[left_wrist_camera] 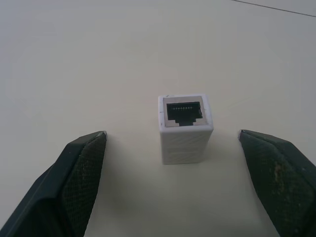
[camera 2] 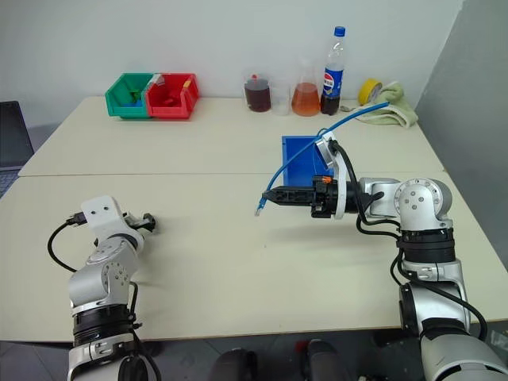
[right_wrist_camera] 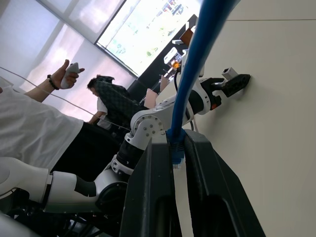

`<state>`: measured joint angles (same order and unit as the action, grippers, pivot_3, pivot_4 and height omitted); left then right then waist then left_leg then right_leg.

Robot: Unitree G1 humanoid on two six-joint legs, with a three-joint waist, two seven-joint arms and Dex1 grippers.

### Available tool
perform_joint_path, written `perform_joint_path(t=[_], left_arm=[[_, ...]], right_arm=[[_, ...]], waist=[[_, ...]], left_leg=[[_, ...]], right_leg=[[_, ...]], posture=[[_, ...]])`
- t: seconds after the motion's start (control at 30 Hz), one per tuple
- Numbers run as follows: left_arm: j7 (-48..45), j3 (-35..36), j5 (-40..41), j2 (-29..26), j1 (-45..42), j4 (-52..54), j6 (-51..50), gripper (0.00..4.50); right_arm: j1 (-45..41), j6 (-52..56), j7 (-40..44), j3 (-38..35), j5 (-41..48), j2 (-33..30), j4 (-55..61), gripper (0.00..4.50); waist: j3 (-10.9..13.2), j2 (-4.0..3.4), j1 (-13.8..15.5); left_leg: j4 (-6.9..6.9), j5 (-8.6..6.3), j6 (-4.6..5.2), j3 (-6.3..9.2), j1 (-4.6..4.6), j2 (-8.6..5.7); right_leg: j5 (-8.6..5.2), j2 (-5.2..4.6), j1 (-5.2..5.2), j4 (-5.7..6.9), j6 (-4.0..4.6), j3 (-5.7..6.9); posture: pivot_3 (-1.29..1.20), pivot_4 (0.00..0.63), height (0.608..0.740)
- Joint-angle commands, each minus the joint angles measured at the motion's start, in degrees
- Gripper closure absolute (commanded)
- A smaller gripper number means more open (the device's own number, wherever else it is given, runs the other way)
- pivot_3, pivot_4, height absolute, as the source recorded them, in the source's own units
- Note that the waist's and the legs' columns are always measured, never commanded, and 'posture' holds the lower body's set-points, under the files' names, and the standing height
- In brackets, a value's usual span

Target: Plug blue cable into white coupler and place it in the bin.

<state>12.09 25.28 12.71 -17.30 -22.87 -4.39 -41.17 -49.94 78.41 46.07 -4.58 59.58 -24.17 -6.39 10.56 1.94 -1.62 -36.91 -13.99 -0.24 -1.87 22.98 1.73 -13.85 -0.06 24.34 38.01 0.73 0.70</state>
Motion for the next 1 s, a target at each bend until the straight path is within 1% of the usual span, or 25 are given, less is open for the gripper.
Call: perform_joint_path(t=[0.03, 0.5, 0.6, 0.67, 0.7, 0.8, 0.9, 0.93, 1.0], left_arm=[[1.02, 1.02, -0.43, -0.49, -0.24, 1.29, -1.51, 0.03], [1.66, 1.14, -0.33, -0.05, -0.13, 2.98, -3.69, 0.03], [1.43, 1.36, -0.20, -0.15, -0.32, 3.01, -3.69, 0.55], [1.21, 1.49, -0.02, -0.23, -0.33, 3.14, -3.77, 1.00], [0.95, 1.44, 0.09, -0.34, -0.43, 3.02, -3.80, 1.29], [0.46, 1.24, 0.12, -0.72, -0.72, 2.67, -3.70, 1.89], [0.25, 1.04, -0.03, -1.09, -1.24, 2.17, -3.59, 2.63], [0.07, 0.93, -0.12, -1.31, -1.36, 1.98, -3.46, 2.78], [-0.13, 0.90, -0.24, -1.56, -1.62, 1.58, -3.32, 3.26]], right_arm=[[-0.76, -0.57, 0.48, -1.21, 0.11, -0.41, 1.04, 4.42], [-0.61, -0.70, 0.34, -1.24, -0.02, -0.55, 1.16, 4.42], [-0.49, -0.83, 0.38, -1.15, -0.16, -0.63, 1.18, 4.42], [-0.35, -0.77, 0.31, -1.18, -0.17, -0.71, 1.25, 4.42], [-0.31, -0.81, 0.33, -1.17, -0.23, -0.76, 1.19, 4.42], [-0.15, -0.96, 0.24, -1.11, -0.38, -0.78, 1.36, 4.42], [-0.16, -1.11, 0.29, -1.04, -0.64, -0.67, 1.41, 4.42], [-0.19, -1.10, 0.27, -1.06, -0.67, -0.62, 1.39, 4.42], [-0.27, -1.12, 0.26, -1.08, -0.74, -0.58, 1.26, 4.42]], waist=[[0.00, 0.00, 0.00], [0.00, 0.00, 0.00], [0.00, 0.00, -0.01], [0.00, 0.00, -0.01], [0.00, 0.00, -0.01], [0.00, 0.00, -0.01], [0.00, 0.00, -0.01], [0.00, 0.00, -0.01], [0.00, 0.00, -0.01]], left_leg=[[0.00, 0.00, 0.00, 0.00, 0.00, 0.00], [0.00, 0.00, 0.00, 0.00, 0.01, 0.00], [0.00, 0.00, 0.00, 0.00, 0.00, 0.00], [0.00, 0.00, 0.00, 0.00, 0.00, 0.00], [0.00, 0.00, 0.00, 0.00, 0.00, 0.00], [0.00, 0.00, 0.00, 0.00, 0.00, 0.00], [0.00, 0.00, 0.00, 0.00, 0.01, 0.00], [0.00, 0.00, 0.00, 0.00, 0.01, 0.00], [0.00, 0.00, 0.00, 0.00, 0.01, 0.00]], right_leg=[[0.00, 0.00, 0.00, 0.00, 0.00, 0.00], [0.00, 0.00, 0.00, -0.01, 0.00, -0.01], [0.00, 0.00, 0.00, -0.01, 0.00, -0.01], [0.00, 0.00, 0.00, 0.00, 0.00, -0.01], [0.00, 0.00, 0.00, 0.00, 0.00, -0.01], [0.00, 0.00, 0.00, 0.00, 0.00, -0.01], [0.00, 0.00, 0.00, -0.01, 0.00, -0.01], [0.00, 0.00, 0.00, -0.01, 0.00, 0.00], [0.00, 0.00, 0.00, -0.01, 0.00, 0.00]], posture=[[0.00, 0.150, 0.740], [0.00, 0.150, 0.740], [0.00, 0.150, 0.740], [0.00, 0.150, 0.740], [0.00, 0.150, 0.740], [0.00, 0.150, 0.740], [0.00, 0.150, 0.740], [0.00, 0.150, 0.740], [0.00, 0.150, 0.740]])
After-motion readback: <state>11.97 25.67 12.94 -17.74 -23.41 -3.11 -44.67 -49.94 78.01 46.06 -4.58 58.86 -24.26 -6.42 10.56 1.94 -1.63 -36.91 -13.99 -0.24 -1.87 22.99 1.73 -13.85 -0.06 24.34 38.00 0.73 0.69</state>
